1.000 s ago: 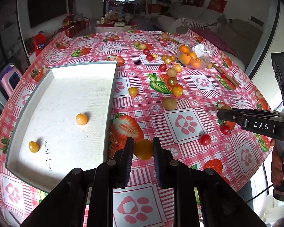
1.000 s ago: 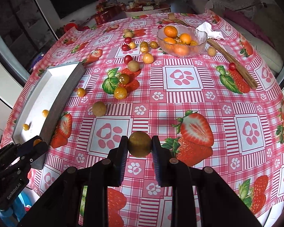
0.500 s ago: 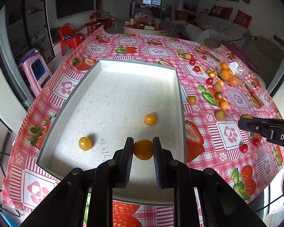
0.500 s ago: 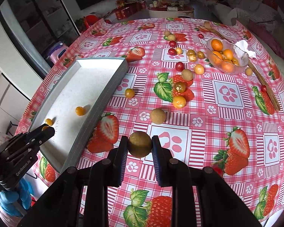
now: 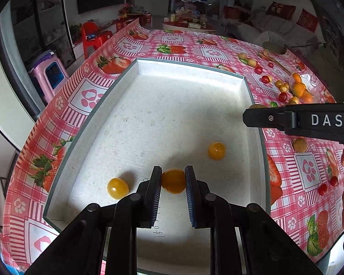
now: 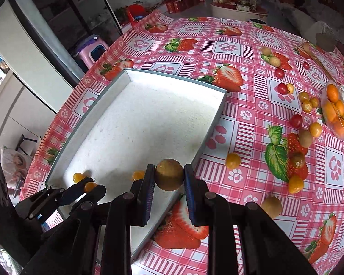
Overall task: Organize fruits
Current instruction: 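Carry the orange tomato and brown fruit over the white tray, then open the left gripper into the tray while the right releases the brown fruit, then move both tools back toward the fruits on the tablecloth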
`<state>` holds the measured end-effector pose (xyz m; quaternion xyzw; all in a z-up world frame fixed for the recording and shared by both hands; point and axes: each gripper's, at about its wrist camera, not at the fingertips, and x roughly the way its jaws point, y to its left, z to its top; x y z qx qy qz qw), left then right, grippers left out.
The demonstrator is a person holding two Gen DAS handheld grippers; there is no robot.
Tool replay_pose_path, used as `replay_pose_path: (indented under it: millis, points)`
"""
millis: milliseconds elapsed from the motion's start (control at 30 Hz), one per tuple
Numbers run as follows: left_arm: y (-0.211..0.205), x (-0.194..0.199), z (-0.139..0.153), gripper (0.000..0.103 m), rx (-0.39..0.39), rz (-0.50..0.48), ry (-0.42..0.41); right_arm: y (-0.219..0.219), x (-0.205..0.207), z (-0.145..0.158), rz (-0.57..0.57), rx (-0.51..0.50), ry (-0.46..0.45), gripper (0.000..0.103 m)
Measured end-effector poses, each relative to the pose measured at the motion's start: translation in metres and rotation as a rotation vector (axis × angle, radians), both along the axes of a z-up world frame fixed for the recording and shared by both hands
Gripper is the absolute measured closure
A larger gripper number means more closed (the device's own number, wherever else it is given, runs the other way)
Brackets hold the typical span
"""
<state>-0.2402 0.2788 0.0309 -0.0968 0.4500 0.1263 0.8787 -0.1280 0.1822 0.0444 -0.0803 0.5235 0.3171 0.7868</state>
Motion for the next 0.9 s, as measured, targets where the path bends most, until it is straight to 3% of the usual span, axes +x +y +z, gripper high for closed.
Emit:
replay_pose_path:
  millis: [367, 533, 600, 700, 733, 767, 833, 900]
  points:
    - [-0.006, 0.002, -0.01, 0.081, 0.011, -0.012, 0.033, 0.046, 0.02, -0.038, 0.036, -0.078, 0.045, 0.076]
    - [-0.008, 0.005, -0.012, 0.08, 0.028, -0.015, 0.048, 0.053, 0.02, -0.038, 0.054, -0.11, 0.007, 0.074]
    - [-0.009, 0.006, -0.012, 0.08, 0.043, -0.02, 0.053, 0.053, 0.024, -0.037, 0.05, -0.09, 0.031, 0.068]
    - [-0.011, 0.005, -0.012, 0.08, 0.05, -0.026, 0.054, 0.044, 0.027, -0.033, 0.024, -0.038, 0.064, 0.049]
    - [-0.011, 0.004, -0.013, 0.074, 0.049, -0.025, 0.055, 0.041, 0.026, -0.029, 0.017, -0.023, 0.062, 0.04]
    - [-0.012, 0.004, -0.012, 0.044, 0.049, -0.024, 0.053, 0.037, 0.025, -0.024, 0.012, -0.006, 0.056, 0.038]
    - [-0.014, -0.002, -0.006, 0.015, 0.081, -0.007, 0.006, 0.03, 0.023, -0.015, 0.003, 0.023, 0.044, 0.031]
    - [-0.018, -0.006, 0.001, 0.015, 0.108, -0.017, -0.028, 0.02, 0.02, -0.007, -0.01, 0.041, 0.029, 0.029]
